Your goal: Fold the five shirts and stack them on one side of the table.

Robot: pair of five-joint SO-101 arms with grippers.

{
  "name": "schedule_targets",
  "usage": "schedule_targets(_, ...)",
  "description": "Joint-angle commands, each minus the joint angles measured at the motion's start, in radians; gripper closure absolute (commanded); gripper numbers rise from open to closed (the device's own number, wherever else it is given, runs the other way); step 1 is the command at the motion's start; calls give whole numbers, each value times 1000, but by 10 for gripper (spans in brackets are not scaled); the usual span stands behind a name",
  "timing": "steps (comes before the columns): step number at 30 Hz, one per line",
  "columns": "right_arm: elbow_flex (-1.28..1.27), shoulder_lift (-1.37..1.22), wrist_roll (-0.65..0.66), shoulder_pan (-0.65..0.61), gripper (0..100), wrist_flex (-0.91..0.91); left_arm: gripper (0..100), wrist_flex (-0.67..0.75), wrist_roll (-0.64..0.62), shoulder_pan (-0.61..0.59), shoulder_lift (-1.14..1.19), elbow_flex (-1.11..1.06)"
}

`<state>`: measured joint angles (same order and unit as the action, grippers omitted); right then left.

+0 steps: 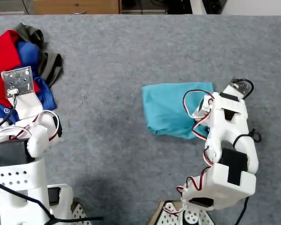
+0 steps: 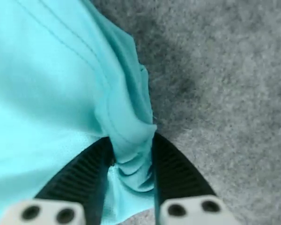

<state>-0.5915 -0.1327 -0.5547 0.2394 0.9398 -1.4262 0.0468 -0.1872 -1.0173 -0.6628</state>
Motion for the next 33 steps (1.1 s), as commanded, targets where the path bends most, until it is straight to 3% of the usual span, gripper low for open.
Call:
schedule_targets(1, 7, -30, 5, -8, 994, -35, 981, 0, 8, -9, -4, 5)
schedule_targets(6, 5, 82, 75, 54, 994, 9, 981, -2, 8, -9, -4, 5)
schedule_targets(12, -1, 269, 201, 252, 994, 35, 981, 2, 8, -9, -4, 5)
schedule_targets(17, 1, 372, 315, 400, 994, 164, 981, 2, 8, -9, -4, 5)
schedule_targets(26, -1, 427, 600, 748, 994, 267, 981, 3, 8, -8, -4, 9)
schedule_targets(33, -1, 432, 776, 926, 994, 315, 981, 3, 8, -6, -4, 12)
